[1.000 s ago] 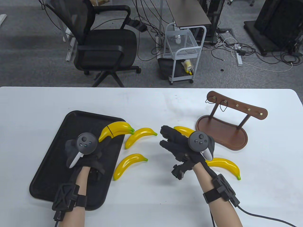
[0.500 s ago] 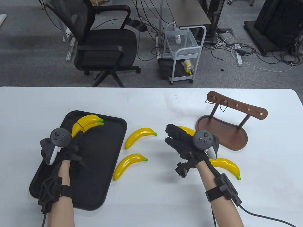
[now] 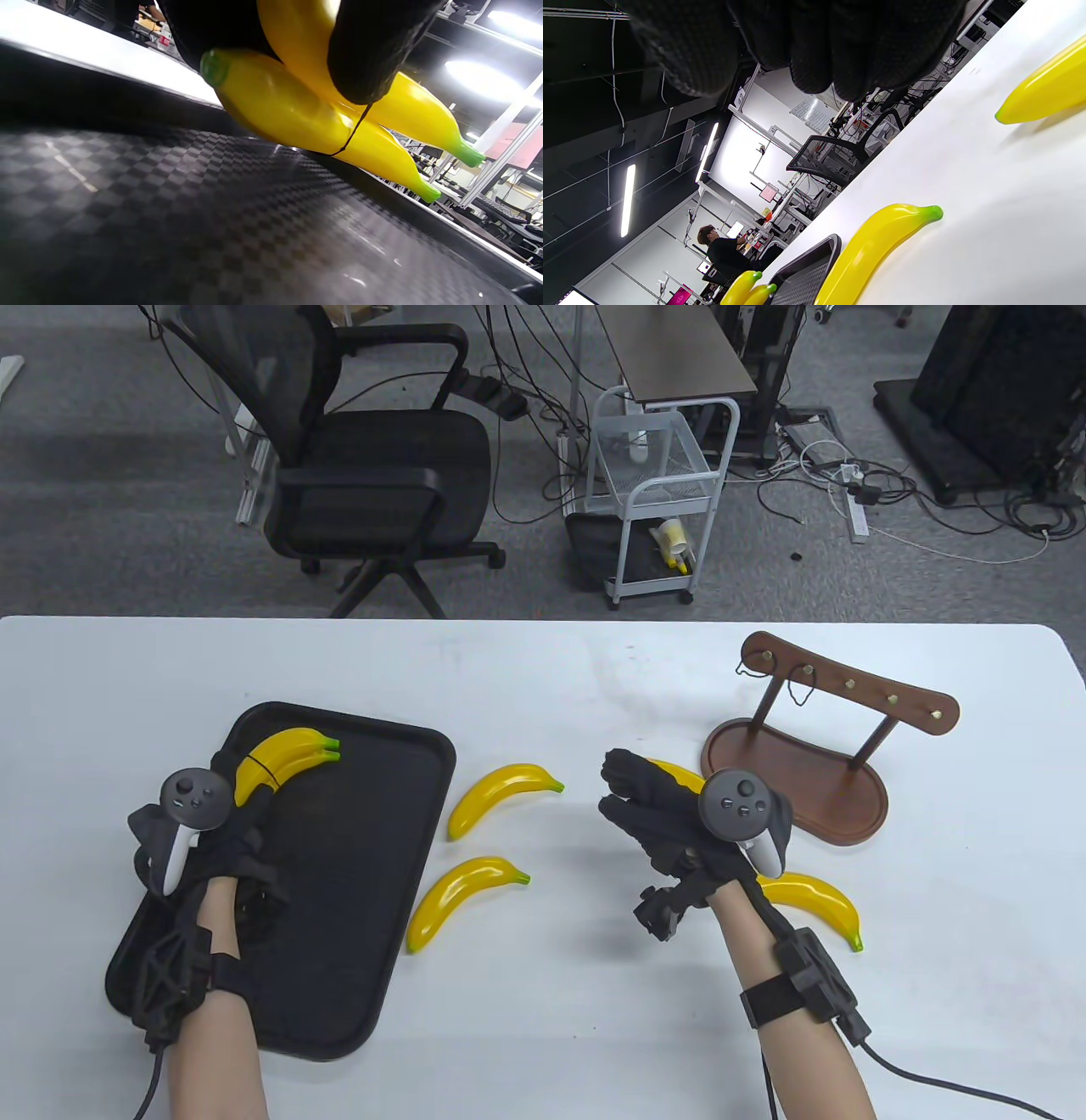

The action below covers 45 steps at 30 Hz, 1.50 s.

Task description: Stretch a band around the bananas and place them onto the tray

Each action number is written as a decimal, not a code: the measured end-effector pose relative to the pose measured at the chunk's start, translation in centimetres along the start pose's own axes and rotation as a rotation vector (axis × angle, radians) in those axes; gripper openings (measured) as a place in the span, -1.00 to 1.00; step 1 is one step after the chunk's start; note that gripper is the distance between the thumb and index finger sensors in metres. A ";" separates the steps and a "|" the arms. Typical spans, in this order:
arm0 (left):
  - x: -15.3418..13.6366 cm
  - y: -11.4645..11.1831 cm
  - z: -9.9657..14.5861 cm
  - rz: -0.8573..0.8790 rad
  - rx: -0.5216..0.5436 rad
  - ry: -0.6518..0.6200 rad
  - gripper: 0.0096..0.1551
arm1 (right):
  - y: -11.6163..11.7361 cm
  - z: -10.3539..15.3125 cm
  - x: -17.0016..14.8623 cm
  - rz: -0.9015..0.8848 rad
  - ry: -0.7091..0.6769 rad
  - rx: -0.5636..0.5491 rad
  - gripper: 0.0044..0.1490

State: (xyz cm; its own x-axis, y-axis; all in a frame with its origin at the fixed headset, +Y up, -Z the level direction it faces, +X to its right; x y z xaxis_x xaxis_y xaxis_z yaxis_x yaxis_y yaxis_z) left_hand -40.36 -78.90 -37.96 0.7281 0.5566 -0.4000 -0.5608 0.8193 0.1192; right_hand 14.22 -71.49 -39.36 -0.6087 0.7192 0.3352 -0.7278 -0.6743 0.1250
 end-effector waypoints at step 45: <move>9.7 4.1 6.0 0.144 0.006 -0.310 -0.20 | -0.5 0.3 -0.7 0.057 0.004 0.005 -0.16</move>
State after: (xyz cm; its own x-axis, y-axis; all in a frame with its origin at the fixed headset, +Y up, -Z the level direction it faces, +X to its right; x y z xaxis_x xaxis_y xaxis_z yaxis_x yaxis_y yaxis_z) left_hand -33.23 -69.28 -35.88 0.7272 0.6813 -0.0835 -0.6651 0.7294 0.1598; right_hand 15.07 -71.72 -39.33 -0.6505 0.6802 0.3378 -0.6904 -0.7150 0.1102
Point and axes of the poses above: the tracker on the back of each hand, its own x axis roughly to the thumb side, its own z axis roughly from the fingertips to the wrist, y = z × x, the point moved 4 cm from there along -z, roughly from the wrist to the fingertips, and after that the axes turned 7 degrees about z, right-handed, at the moved point
